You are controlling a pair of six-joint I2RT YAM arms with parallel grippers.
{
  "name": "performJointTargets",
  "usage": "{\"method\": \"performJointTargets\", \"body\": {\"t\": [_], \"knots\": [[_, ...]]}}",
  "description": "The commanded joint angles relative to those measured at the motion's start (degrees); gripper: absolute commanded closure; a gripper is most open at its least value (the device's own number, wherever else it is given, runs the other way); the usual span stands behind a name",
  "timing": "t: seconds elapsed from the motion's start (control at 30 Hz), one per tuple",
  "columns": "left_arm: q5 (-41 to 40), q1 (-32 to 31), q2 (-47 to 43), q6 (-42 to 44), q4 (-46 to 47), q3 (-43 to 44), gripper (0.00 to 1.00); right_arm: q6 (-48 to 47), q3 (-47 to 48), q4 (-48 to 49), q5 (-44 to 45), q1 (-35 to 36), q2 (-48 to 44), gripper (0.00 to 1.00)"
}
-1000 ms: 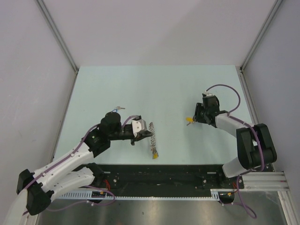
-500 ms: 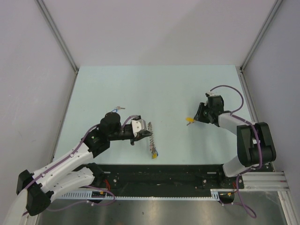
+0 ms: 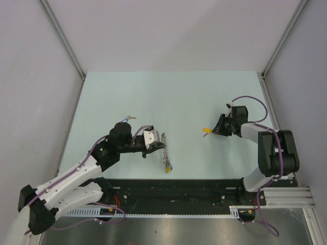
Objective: Put the keys on the keyring
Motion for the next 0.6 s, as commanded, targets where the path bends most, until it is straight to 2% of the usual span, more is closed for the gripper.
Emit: {"method": "performJointTargets", "body": {"t": [0.0,0.17,0.27,0.4,0.57], "knots": [[0.3,0.3,-0.4,1.2,2.5,3.0,1.0,-0.8,-0.1,1.9,-3.6,-0.6,1.1,0.77],[0.3,0.3,-0.4,1.2,2.5,3.0,1.0,-1.0,-0.1,2.1,-4.4,-0.8,0.9,0.85],[0.1,0.3,-0.7,1.3,2.5,3.0,0.99,-1.8,-0.1,1.7,-4.5,-0.8,-0.3,1.0],[-0.2,0.3,-1.1,1.3,2.5,3.0,1.0,-5.2,-0.2,0.9,-4.0,0.8,-5.5,1.0],[-0.8,0.3,-1.7,0.9,2.7,3.1,1.0,-12.5,-1.0,0.8,-0.3,7.7,-15.9,1.0]]}}
